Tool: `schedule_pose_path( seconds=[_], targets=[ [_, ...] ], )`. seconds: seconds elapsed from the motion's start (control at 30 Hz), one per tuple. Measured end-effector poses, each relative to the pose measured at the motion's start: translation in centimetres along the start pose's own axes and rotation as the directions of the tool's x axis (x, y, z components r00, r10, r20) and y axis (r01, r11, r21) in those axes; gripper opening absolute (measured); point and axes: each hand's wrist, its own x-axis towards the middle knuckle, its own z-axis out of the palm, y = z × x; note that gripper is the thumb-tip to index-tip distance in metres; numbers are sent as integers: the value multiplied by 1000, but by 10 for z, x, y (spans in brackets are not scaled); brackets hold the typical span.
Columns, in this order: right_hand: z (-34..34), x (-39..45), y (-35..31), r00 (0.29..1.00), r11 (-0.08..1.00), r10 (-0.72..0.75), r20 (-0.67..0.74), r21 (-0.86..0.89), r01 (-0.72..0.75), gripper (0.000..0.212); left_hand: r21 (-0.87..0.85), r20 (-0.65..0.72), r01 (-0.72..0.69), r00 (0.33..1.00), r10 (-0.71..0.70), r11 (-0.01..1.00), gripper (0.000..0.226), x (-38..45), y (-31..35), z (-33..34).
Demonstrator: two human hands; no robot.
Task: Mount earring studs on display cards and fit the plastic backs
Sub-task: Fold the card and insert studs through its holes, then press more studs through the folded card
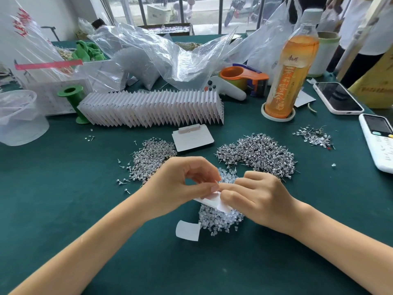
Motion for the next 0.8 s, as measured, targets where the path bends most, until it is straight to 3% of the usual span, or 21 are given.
schedule_pose_path(
  seconds=[0.67,0.73,0.8],
  targets=[
    [-1,-1,1,999,997,-27,-48,-67,23,10,158,103,-46,994,30,986,17,9,2,-7],
    [-4,0,3,998,998,-18,-64,-56,15,8,116,114,-33,993,20,993,16,10,4,-7],
    [-5,3,6,994,997,77,-80,10,-77,7,-45,0,-7,1000,7,999,17,13,8,-8]
  ],
)
